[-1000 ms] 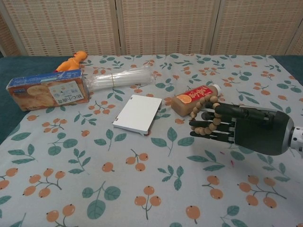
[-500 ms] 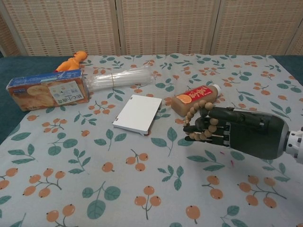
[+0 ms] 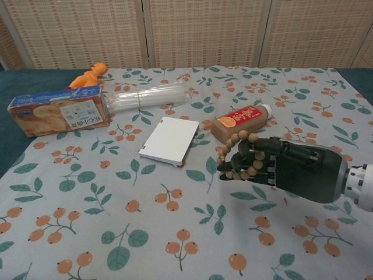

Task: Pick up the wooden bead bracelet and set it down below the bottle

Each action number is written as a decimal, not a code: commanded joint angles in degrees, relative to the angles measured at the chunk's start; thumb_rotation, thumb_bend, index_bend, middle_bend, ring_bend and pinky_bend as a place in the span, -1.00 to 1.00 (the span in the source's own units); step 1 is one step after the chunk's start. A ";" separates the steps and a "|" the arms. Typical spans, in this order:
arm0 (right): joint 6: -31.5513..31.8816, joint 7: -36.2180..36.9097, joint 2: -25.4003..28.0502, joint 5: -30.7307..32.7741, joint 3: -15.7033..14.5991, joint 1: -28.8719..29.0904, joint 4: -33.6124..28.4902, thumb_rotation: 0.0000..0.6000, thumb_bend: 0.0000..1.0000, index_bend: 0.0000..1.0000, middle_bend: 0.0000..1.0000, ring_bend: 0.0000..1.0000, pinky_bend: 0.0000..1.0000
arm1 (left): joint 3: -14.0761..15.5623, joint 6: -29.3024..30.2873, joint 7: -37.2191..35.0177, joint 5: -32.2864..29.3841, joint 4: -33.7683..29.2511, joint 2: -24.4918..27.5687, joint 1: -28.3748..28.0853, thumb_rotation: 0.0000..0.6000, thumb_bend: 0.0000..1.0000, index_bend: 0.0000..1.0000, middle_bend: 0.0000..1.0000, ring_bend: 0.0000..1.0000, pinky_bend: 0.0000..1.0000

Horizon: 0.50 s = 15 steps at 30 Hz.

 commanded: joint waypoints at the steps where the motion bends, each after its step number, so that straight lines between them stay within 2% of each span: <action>1: -0.45 -0.94 -0.23 0.31 -0.36 0.31 -0.35 0.36 0.48 0.12 0.01 -0.58 -0.68 | 0.00 0.00 0.00 0.00 0.00 0.00 0.00 1.00 -0.12 -1.00 -1.00 -1.00 -0.67; 3: -0.48 -1.41 -0.43 0.57 -0.42 0.35 -0.44 0.34 0.61 0.11 0.01 -0.58 -0.68 | 0.00 0.00 0.00 0.00 0.00 0.00 0.00 1.00 -0.12 -1.00 -1.00 -1.00 -0.67; 5: -0.70 -1.76 -0.48 0.72 -0.52 0.50 -0.53 0.33 0.89 0.08 0.01 -0.58 -0.68 | 0.00 0.00 0.00 0.00 0.00 0.00 0.00 1.00 -0.12 -1.00 -1.00 -1.00 -0.67; 7: -1.14 -3.21 -0.45 0.85 -0.59 0.74 -0.61 0.32 1.00 0.05 0.01 -0.58 -0.68 | 0.00 0.00 0.00 0.00 0.00 0.00 0.00 1.00 -0.12 -1.00 -1.00 -1.00 -0.67; 12: -1.48 -4.61 0.14 1.04 -0.71 1.32 -1.74 0.41 1.00 0.00 0.01 -0.58 -0.68 | 0.00 0.00 0.00 0.00 0.00 0.00 0.00 1.00 -0.12 -1.00 -1.00 -1.00 -0.67; 15: -1.89 -5.07 0.45 1.30 -0.75 1.67 -2.25 0.63 1.00 -0.04 0.00 -0.58 -0.68 | 0.00 0.00 0.00 0.00 0.00 0.00 0.00 1.00 -0.12 -1.00 -1.00 -1.00 -0.67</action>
